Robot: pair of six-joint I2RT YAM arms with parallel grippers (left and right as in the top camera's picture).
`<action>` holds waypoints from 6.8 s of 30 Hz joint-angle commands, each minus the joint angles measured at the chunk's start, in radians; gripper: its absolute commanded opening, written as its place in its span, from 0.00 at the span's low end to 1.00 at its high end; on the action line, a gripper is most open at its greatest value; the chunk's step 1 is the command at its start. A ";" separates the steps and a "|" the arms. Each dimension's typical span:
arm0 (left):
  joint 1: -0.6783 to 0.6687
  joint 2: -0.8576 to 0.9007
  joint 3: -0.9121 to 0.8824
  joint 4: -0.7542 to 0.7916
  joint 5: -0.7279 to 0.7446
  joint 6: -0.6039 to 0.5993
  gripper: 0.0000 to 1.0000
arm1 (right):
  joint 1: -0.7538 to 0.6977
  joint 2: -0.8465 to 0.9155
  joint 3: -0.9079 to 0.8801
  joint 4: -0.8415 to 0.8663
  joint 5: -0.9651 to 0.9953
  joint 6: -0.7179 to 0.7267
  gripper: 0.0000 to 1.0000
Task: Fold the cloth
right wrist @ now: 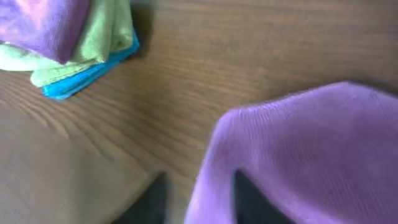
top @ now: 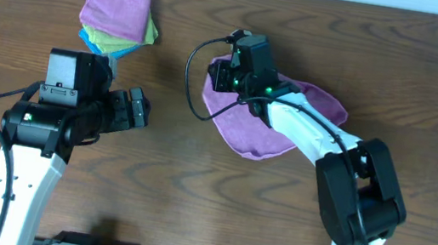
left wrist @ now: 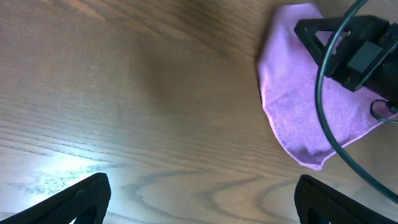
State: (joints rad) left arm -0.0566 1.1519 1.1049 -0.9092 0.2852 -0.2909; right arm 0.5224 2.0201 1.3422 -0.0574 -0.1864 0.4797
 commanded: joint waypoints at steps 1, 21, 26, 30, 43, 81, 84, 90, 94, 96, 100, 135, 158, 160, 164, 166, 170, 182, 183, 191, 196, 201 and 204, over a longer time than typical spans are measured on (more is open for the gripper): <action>-0.004 -0.002 0.021 -0.003 0.003 0.003 0.96 | -0.003 0.005 0.055 -0.033 0.048 0.047 0.53; -0.246 0.079 0.146 0.006 -0.004 -0.250 0.96 | -0.573 -0.366 0.126 -0.842 -0.219 -0.379 0.99; -0.333 0.207 0.152 0.071 0.156 -0.398 0.96 | -0.771 -0.366 0.015 -0.858 -0.330 -0.446 0.99; -0.382 0.317 0.151 0.127 0.219 -0.456 0.96 | -0.852 -0.366 -0.084 -0.851 -0.372 -0.478 0.99; -0.451 0.628 -0.003 0.486 0.490 -0.695 0.95 | -0.901 -0.366 -0.162 -0.845 -0.410 -0.488 0.99; -0.552 0.660 -0.222 0.954 0.312 -1.262 0.92 | -0.901 -0.366 -0.162 -0.843 -0.425 -0.432 0.99; -0.560 0.662 -0.222 0.973 0.306 -1.262 0.92 | -0.901 -0.366 -0.162 -0.843 -0.425 -0.432 0.99; -0.568 0.742 -0.221 1.080 0.362 -1.289 0.89 | -0.901 -0.366 -0.162 -0.845 -0.425 -0.425 0.99; -0.569 0.748 -0.221 1.094 0.348 -1.288 0.78 | -0.901 -0.366 -0.162 -0.848 -0.425 -0.425 0.99; -0.569 0.748 -0.221 1.094 0.346 -1.287 0.55 | -0.901 -0.366 -0.162 -0.848 -0.425 -0.425 0.99; -0.568 0.748 -0.221 1.094 0.339 -1.249 0.06 | -0.901 -0.366 -0.162 -0.848 -0.425 -0.425 0.99; -0.398 0.748 -0.220 1.036 0.676 -0.908 0.06 | -0.708 -0.156 -0.383 -0.143 -0.373 -0.109 0.63; -0.191 0.624 -0.096 1.049 0.877 -0.870 0.06 | -0.676 -0.477 -0.383 -0.282 -0.480 -0.154 0.01; -0.145 0.581 -0.003 1.048 0.887 -0.911 0.06 | -0.646 -0.623 -0.381 -0.291 -0.480 -0.135 0.01; -0.104 0.568 0.146 1.048 0.896 -0.968 0.06 | -0.608 -0.794 -0.375 -0.271 -0.432 -0.097 0.01; -0.095 0.568 0.227 1.048 0.891 -0.978 0.06 | -0.597 -0.852 -0.373 -0.264 -0.428 -0.071 0.01; -0.094 0.568 0.315 1.040 0.879 -0.981 0.06 | -0.580 -0.875 -0.373 -0.251 -0.432 -0.049 0.01; -0.062 0.644 0.325 1.047 0.731 -0.981 0.06 | -0.573 -0.650 -0.267 -0.050 -0.339 0.010 0.01; -0.056 0.659 0.327 1.059 0.722 -0.991 0.06 | -0.573 -0.609 -0.235 -0.050 -0.336 0.010 0.01; -0.032 0.838 0.493 1.109 0.701 -1.021 0.06 | -0.536 -0.331 0.074 -0.051 -0.311 0.010 0.01; -0.024 1.020 0.761 1.107 0.769 -1.034 0.06 | -0.515 -0.203 0.206 -0.054 -0.300 0.014 0.01; -0.002 1.052 0.810 1.029 0.906 -0.916 0.05 | -0.515 -0.215 0.226 -0.158 -0.301 -0.027 0.01; 0.023 1.052 0.810 0.887 0.996 -0.755 0.06 | -0.515 -0.225 0.227 -0.277 -0.327 -0.087 0.01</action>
State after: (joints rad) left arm -0.0631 2.1910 1.8942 0.0166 1.1687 -1.2053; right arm -0.0013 1.8145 1.5490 -0.3016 -0.5011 0.4465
